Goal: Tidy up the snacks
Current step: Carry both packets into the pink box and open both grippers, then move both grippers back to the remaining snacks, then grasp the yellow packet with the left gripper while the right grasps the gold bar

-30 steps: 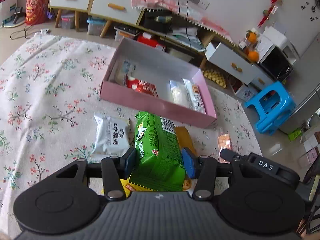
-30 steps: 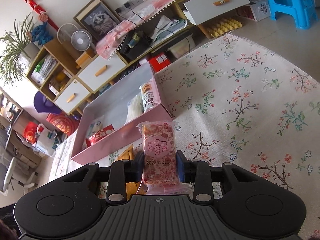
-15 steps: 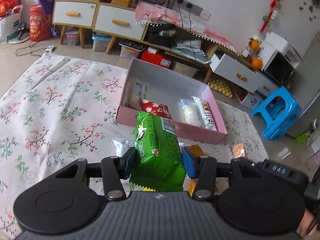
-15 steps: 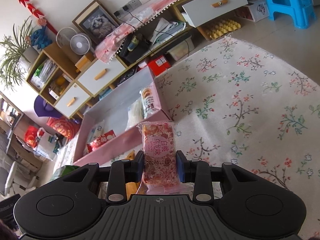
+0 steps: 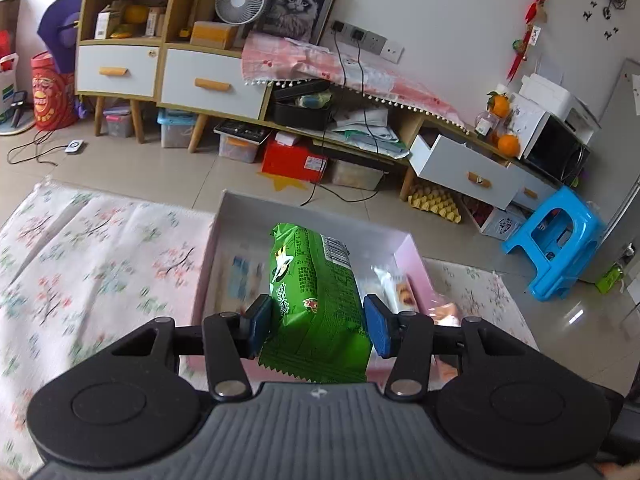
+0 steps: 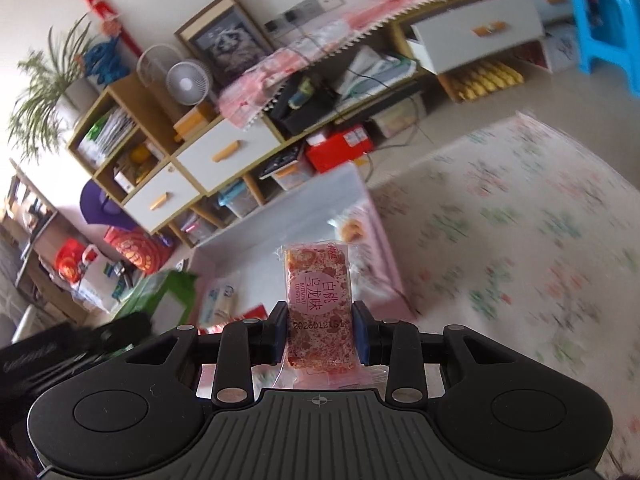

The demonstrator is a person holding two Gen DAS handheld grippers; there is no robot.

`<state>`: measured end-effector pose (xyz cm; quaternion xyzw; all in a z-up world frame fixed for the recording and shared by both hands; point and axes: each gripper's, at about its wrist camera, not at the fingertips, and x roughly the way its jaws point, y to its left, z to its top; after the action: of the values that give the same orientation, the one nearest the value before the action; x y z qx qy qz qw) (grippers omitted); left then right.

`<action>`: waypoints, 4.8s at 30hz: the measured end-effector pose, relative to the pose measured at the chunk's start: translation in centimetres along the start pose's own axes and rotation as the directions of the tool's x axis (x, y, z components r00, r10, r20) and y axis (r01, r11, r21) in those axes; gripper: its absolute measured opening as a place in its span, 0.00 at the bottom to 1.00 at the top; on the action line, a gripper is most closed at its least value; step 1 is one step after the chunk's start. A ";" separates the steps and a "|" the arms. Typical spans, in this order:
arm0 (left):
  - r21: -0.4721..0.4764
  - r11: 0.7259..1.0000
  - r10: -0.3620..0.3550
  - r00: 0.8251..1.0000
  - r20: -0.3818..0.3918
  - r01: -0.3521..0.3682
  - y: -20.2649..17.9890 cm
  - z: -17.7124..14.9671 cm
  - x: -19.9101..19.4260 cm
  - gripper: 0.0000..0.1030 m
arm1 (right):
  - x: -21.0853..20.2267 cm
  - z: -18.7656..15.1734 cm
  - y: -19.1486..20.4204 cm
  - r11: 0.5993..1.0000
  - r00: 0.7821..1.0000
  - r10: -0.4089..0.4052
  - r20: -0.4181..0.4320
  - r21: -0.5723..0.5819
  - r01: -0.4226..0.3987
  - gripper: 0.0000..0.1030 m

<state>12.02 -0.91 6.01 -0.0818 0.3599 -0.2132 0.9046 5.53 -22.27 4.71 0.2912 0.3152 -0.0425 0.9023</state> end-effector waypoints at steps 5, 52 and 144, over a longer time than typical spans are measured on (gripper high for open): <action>0.037 0.998 0.047 0.999 -0.020 -0.046 0.1 -0.1 3.0 0.45 | 3.0 1.3 2.0 0.999 1.000 0.021 -0.023 -0.036 -0.021 0.32; 0.053 0.973 0.227 0.969 -0.093 -0.223 1.8 -9.6 -6.4 0.61 | -5.1 -7.1 -3.8 0.995 0.988 -0.011 -0.157 0.095 0.026 0.54; -0.096 0.995 0.003 0.986 -0.168 -0.019 2.0 -12.0 -5.6 0.26 | -2.8 -9.7 -0.3 0.987 0.994 0.005 -0.112 -0.159 -0.023 0.37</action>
<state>0.87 3.46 0.11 -0.1053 0.4451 -0.1966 0.8673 -2.07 -17.49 0.10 0.2218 0.3654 0.0059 0.9040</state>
